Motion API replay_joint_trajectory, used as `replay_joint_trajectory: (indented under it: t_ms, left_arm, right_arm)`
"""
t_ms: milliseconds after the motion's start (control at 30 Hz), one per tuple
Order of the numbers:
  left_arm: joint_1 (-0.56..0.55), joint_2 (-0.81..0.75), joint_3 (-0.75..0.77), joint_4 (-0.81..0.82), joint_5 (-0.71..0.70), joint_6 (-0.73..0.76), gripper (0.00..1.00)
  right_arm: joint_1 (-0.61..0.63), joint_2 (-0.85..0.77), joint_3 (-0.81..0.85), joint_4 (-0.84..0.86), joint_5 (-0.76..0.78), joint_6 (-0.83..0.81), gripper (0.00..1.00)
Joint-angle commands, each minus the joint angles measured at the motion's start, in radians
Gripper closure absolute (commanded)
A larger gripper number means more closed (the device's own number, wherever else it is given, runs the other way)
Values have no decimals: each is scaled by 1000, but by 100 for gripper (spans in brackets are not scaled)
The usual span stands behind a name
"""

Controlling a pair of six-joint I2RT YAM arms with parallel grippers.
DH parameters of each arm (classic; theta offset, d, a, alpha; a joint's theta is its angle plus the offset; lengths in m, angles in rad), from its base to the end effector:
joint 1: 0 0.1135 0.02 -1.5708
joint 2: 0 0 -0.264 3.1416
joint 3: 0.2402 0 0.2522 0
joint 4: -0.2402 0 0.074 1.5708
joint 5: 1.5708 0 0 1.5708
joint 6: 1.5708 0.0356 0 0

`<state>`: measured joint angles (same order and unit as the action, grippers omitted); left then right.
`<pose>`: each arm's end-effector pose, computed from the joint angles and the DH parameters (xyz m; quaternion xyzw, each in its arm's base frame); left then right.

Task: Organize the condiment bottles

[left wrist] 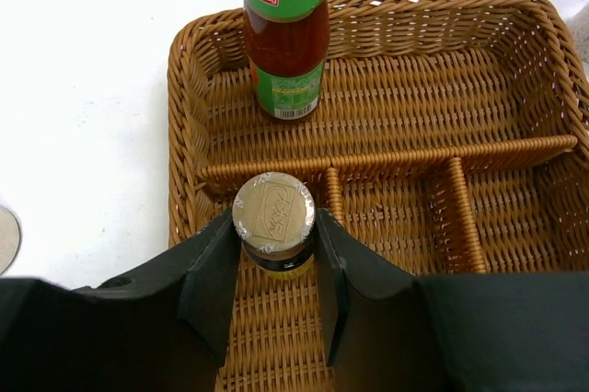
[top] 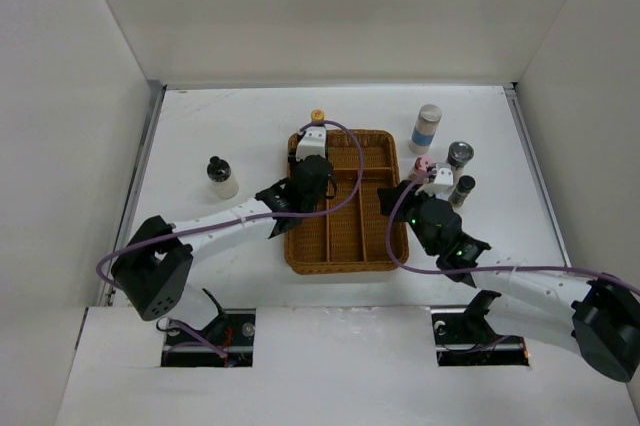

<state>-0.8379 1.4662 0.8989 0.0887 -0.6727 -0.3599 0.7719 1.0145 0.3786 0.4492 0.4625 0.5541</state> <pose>0.2317 -0.2242 0.2481 0.0244 0.8243 -0.0434 0.5639 0.1668 0.1402 0.2208 0.0639 0.7609 0.2432 0.5982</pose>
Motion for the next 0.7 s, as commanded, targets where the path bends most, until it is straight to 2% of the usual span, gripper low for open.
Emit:
replay_joint_trajectory:
  t_ms: [0,167,200,367,533,600,667]
  left_arm:
    - [6,-23,15,85,-18,-19,80]
    - [4,-32,2,94,-24,-27,45]
    - [6,-38,-2,97,-28,-28,43]
    - [15,-75,-2,86,-33,-25,41]
    - [49,-188,-26,68,-77,-17,40]
    - [90,-251,-47,53,-102,-14,39]
    - [176,-297,-58,2,-111,-14,37]
  right_arm:
    - [-4,-14,20,29,4,-3,48]
    - [-6,-14,19,28,2,-3,48]
    - [-6,-20,19,28,10,-6,48]
    - [-12,-33,13,26,7,-2,48]
    - [-13,-31,12,25,10,3,47]
    - [-12,-36,13,28,21,-5,47]
    - [-12,-34,8,37,19,-2,47]
